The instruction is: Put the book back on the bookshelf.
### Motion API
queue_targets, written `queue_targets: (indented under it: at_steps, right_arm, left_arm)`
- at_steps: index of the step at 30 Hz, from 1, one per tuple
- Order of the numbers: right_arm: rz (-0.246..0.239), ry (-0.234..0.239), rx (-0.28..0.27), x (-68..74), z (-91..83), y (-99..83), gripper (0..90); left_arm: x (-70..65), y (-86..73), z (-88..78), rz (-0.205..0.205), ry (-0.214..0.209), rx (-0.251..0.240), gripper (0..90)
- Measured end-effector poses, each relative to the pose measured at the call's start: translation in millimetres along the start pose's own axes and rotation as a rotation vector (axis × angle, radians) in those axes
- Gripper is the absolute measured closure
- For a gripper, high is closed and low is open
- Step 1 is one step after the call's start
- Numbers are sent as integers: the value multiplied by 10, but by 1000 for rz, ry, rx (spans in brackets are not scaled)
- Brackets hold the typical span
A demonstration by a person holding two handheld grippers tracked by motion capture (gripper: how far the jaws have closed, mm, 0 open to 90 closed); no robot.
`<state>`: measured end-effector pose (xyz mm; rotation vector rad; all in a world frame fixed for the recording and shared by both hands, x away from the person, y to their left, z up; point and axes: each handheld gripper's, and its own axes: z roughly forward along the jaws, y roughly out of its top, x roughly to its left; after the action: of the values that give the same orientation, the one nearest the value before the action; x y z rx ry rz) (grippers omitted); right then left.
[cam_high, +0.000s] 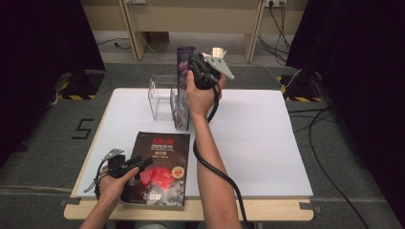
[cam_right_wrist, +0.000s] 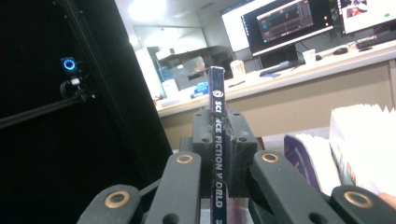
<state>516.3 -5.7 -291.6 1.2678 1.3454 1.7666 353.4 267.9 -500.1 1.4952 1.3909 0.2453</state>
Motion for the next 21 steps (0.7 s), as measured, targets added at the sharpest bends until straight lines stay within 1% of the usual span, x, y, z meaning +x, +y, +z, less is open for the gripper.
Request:
queue_targets:
  at_steps: [4,9,11,14,15,17,21]
  right_arm:
    - [-36,-14,33,-29,-7,-156,845]
    - [-74,-14,66,-50,-58,-337,844]
    - [-91,-12,58,-59,-98,-398,843]
    - [-100,-14,52,-86,-180,-421,841]
    - [-94,-6,55,-100,-204,-426,839]
    - [-98,4,59,-131,-262,-432,834]
    - [-74,12,82,-208,-389,-439,808]
  left_arm:
    - [13,-4,-5,-4,2,0,362]
    - [19,-2,-12,-5,4,-4,363]
    - [19,-4,-13,-6,4,-3,363]
    - [18,-8,-11,-7,3,-3,362]
    - [16,-9,-10,-8,3,-2,362]
    - [11,-10,-7,-5,3,1,362]
    - [7,-14,-5,-5,3,2,362]
